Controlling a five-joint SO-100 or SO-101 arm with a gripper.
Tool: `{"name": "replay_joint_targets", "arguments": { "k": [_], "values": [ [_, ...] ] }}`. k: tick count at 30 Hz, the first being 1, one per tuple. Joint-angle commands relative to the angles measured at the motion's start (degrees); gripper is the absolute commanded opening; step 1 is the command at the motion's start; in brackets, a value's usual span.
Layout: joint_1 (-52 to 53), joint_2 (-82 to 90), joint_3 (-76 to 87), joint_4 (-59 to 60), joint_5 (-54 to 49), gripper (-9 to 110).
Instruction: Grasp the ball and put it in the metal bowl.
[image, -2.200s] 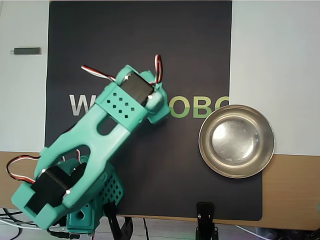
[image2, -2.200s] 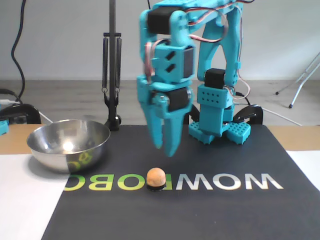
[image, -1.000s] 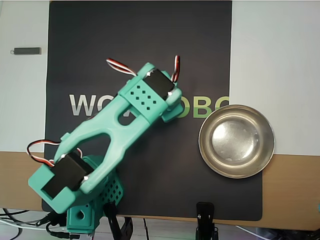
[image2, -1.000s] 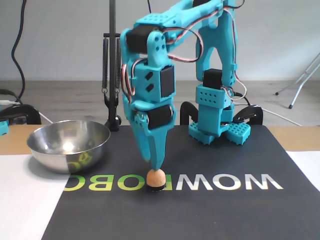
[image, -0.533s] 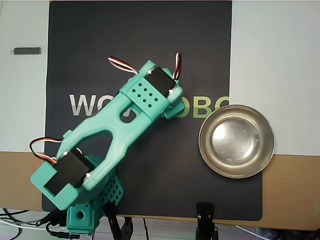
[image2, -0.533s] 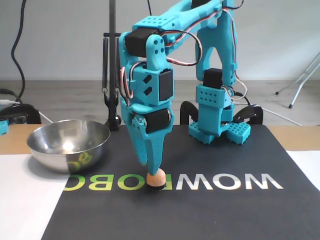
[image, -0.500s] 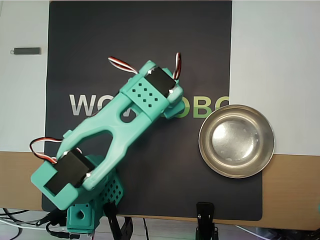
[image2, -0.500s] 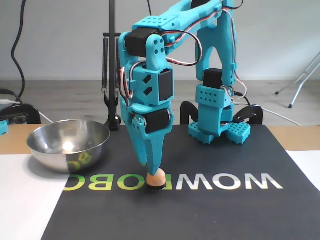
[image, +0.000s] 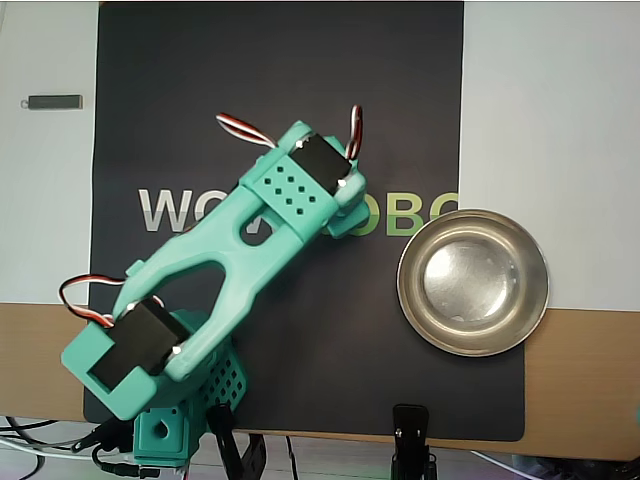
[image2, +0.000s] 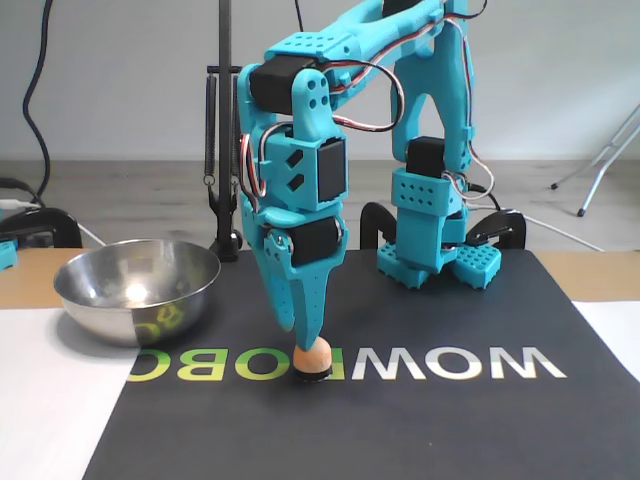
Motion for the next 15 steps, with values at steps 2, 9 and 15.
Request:
{"name": "replay_joint_targets", "arguments": {
  "k": [2, 9, 15],
  "values": [
    [-0.2, 2.4, -1.1, 0.4, -0.2, 39],
    [-0.4, 5.2, -0.3, 0.5, 0.1, 39],
    [-0.5, 5.0, -0.2, 0.5, 0.1, 40]
  ]
}}
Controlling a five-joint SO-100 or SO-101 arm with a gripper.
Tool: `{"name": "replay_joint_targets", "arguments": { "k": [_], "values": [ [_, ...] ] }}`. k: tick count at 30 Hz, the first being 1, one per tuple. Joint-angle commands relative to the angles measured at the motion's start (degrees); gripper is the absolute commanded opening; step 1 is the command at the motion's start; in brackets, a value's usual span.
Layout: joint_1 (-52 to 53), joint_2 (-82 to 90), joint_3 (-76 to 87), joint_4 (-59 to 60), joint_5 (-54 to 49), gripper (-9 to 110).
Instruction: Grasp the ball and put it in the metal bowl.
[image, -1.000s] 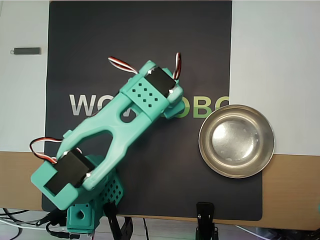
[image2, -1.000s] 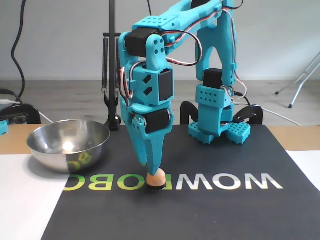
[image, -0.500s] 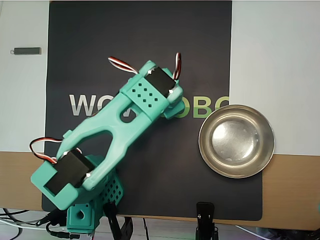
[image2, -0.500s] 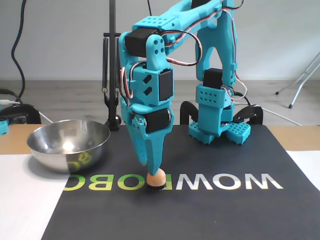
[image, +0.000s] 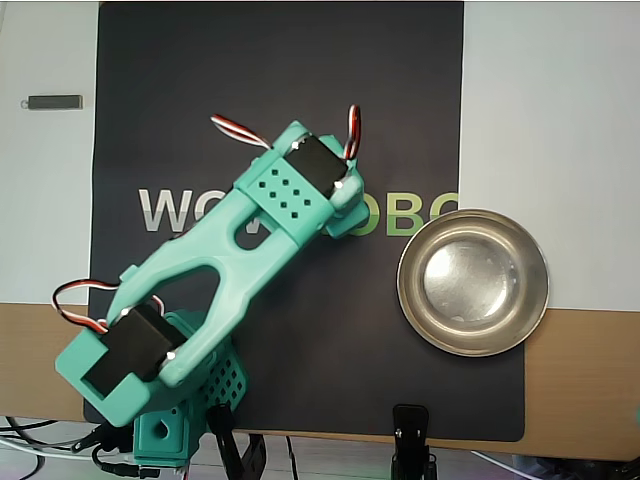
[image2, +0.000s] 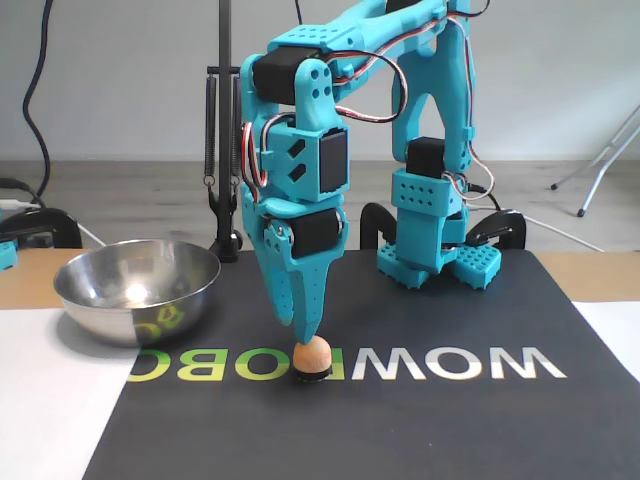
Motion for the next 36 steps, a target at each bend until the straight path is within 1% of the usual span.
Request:
{"name": "replay_joint_targets", "arguments": {
  "k": [1, 7, 26, 27, 30, 36],
  "values": [
    [-0.5, 2.9, -0.1, 0.2, 0.1, 40],
    [-1.8, 3.5, 2.5, 0.2, -0.2, 40],
    [-2.0, 3.5, 2.6, 0.2, 0.1, 41],
    [-2.0, 3.5, 2.6, 0.2, 0.1, 42],
    [-2.0, 3.5, 2.6, 0.2, 0.0, 50],
    [-2.1, 2.9, 2.8, 0.2, -0.2, 50]
  ]
}}
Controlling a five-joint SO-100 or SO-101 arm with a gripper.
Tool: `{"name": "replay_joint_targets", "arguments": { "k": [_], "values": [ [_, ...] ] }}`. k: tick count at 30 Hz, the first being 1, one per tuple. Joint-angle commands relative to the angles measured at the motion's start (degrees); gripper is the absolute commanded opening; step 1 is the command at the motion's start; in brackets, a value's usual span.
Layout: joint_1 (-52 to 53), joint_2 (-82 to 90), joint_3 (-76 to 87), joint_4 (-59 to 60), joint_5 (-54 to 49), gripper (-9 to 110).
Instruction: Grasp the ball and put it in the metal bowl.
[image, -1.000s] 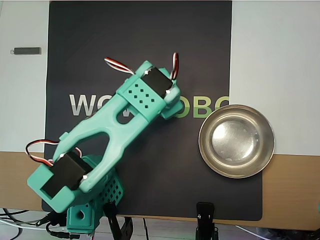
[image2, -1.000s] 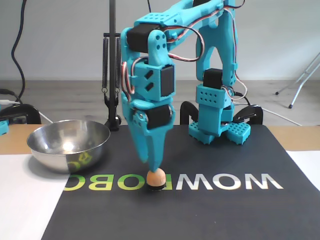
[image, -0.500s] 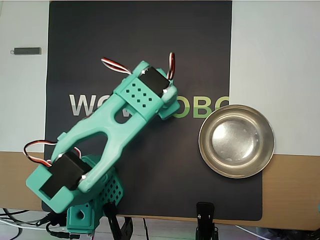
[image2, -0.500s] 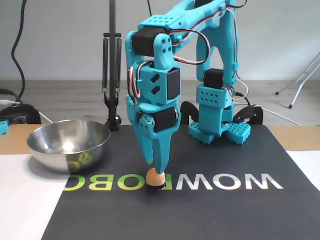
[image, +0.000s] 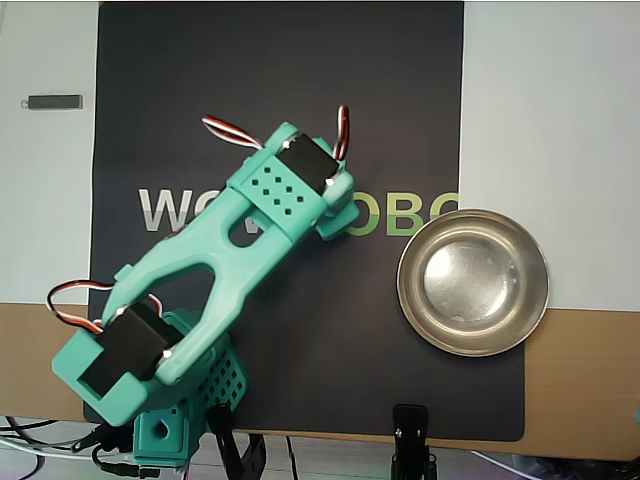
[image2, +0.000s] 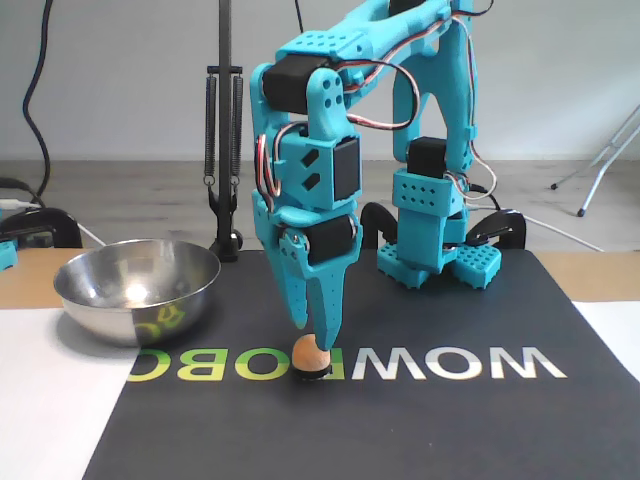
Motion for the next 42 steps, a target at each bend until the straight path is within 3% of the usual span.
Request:
{"name": "replay_joint_targets", "arguments": {
  "k": [1, 42],
  "values": [
    [-0.5, 2.3, -0.1, 0.2, -0.2, 50],
    [-0.5, -6.3, -2.5, -3.6, -0.2, 50]
  ]
}}
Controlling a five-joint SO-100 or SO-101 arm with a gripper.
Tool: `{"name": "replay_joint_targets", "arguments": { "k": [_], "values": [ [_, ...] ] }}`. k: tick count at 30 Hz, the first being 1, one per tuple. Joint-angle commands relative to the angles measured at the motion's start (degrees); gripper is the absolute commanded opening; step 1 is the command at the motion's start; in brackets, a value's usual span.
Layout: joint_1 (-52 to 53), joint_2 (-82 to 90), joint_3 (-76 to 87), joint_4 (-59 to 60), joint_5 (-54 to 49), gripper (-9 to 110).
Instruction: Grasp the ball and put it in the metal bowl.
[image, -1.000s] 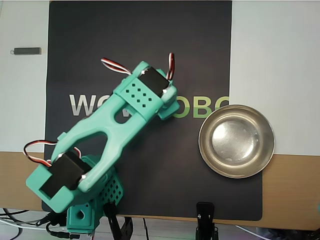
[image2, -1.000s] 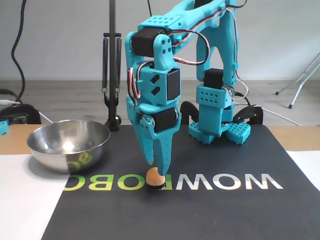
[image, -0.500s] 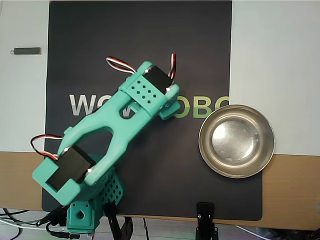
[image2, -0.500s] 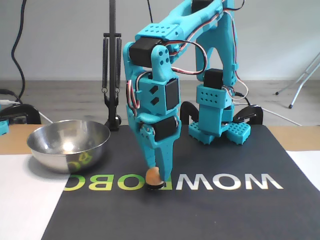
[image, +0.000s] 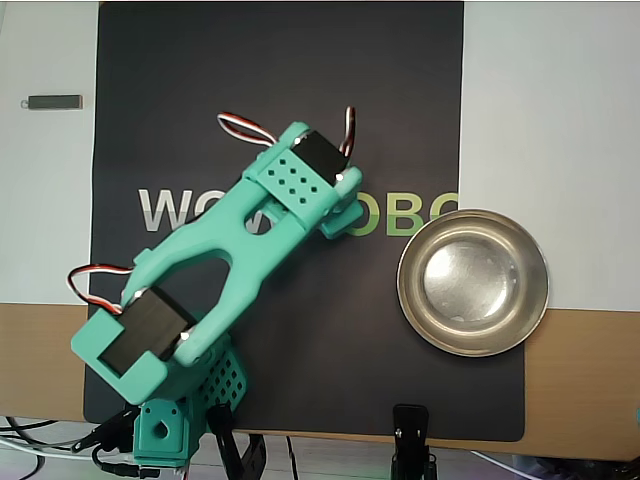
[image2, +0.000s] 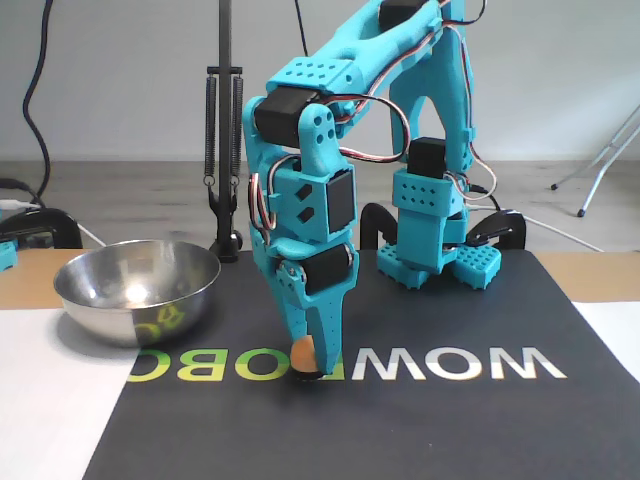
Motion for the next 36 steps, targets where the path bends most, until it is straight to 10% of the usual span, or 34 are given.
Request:
{"name": "replay_joint_targets", "arguments": {
  "k": [1, 18, 23, 36],
  "values": [
    [-0.6, 0.3, -2.1, -0.2, -0.1, 50],
    [-0.3, 0.8, -2.1, -0.2, 0.4, 50],
    [-0.2, 0.8, -2.1, -0.2, 0.4, 25],
    [-0.1, 1.0, -2.1, -0.2, 0.4, 24]
  ]
}}
